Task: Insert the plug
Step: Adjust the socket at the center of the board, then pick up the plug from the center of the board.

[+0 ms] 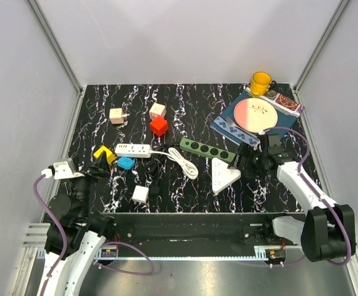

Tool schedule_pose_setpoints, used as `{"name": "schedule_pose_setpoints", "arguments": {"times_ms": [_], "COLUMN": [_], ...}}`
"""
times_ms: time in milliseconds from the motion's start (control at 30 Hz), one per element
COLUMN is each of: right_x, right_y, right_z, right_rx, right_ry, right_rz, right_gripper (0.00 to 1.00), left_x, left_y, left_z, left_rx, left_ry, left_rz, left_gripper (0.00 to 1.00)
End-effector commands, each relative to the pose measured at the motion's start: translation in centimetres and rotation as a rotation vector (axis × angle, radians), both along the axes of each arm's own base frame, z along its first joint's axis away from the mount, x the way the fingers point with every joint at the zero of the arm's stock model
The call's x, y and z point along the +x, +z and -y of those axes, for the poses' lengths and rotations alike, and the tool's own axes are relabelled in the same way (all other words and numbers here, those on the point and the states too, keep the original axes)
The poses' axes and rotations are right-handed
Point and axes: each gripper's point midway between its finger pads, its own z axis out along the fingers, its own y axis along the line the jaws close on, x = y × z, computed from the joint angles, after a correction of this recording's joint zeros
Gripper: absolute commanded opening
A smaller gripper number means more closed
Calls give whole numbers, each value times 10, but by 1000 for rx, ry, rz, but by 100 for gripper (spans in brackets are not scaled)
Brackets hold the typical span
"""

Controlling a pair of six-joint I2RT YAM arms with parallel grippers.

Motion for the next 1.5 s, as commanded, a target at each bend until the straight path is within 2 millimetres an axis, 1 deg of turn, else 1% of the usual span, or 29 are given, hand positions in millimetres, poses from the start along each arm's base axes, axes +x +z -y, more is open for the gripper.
{"name": "schedule_pose_setpoints", "arguments": {"times_ms": [0, 33, 133, 233, 367, 400, 433, 500, 533, 600, 633, 667, 700, 733, 767, 800, 867, 900, 967, 1000, 1033, 1067, 1133, 1200, 1300, 1367, 1400, 1433, 1467], "right_x": [16, 14, 13, 11, 7, 2, 3, -7, -6, -7, -4, 2, 2, 8, 14, 18, 23, 27, 31, 34, 37, 38, 43, 45, 45, 42, 40, 39, 37], "right_y": [-5, -10, -16, -17, -16, -15, -12, -10, -5, -2, 6, 6, 8, 16, 17, 23, 26, 29, 23, 24, 18, 17, 18, 23, 29, 29, 31, 32, 33], "right_z": [-4, -7, -14, -27, -46, -55, -62, -76, -80, -80, -79, -71, -65, -61, -52, -50, -46, -47, -46, -46, -46, -47, -50, -56, -61, -61, -61, -60, -61], "right_rx": [-16, -21, -30, -21, -20, -9, -2, 15, 18, -4, -17, -70, -102, -126, -181, -196, -224, -228, -247, -253, -262, -266, -261, -234, -203, -196, -191, -187, -178], "right_ry": [-9, 5, 33, 94, 181, 223, 247, 322, 341, 359, 354, 345, 342, 334, 314, 303, 299, 298, 293, 293, 292, 296, 301, 309, 316, 319, 317, 315, 317], "right_rz": [46, 30, 20, 23, 28, 31, 36, 28, 36, 41, 64, 87, 95, 127, 148, 162, 178, 184, 166, 167, 148, 144, 140, 155, 176, 181, 192, 197, 201], "right_gripper": [100, 100, 100, 100, 100, 100, 100, 100, 100, 100, 100, 100, 100, 100, 100, 100, 100, 100, 100, 100, 100, 100, 100, 100, 100, 99, 100, 100, 100], "left_x": [-2, -2, -3, -2, -2, -2, -2, -2, -2, -2, -2, -2, -2, -2, -1, -2, -2, -1, -1, -1, -1, -1, -1, 1, 5, 7, 12, 12, 14], "left_y": [11, 10, 11, 10, 10, 10, 11, 10, 11, 10, 10, 10, 10, 9, 9, 10, 10, 9, 9, 8, 9, 9, 9, 6, 2, 0, -6, -4, -5], "left_z": [-4, -3, -4, -3, -3, -3, -4, -3, -3, -3, -3, -3, -3, -2, -2, -2, -2, -2, -2, -2, -2, -2, -2, -2, -1, 1, 4, 7, 11], "left_rx": [-12, -11, -13, -11, -11, -11, -11, -11, -11, -10, -9, -9, -9, -9, -9, -9, -9, -8, -8, -7, -7, -7, -8, -5, -2, -5, -6, -8, -6], "left_ry": [15, 15, 17, 15, 15, 15, 15, 15, 14, 14, 14, 12, 12, 11, 11, 11, 11, 9, 11, 9, 9, 9, 9, 12, 19, 12, 6, -13, -26], "left_rz": [44, 42, 45, 41, 41, 42, 42, 42, 43, 41, 38, 38, 38, 37, 37, 38, 37, 35, 35, 33, 34, 34, 34, 22, -4, -23, -61, -70, -91], "left_gripper": [99, 99, 99, 99, 99, 99, 99, 99, 99, 99, 99, 99, 99, 99, 99, 99, 99, 99, 99, 99, 99, 99, 99, 99, 99, 99, 99, 99, 99]}}
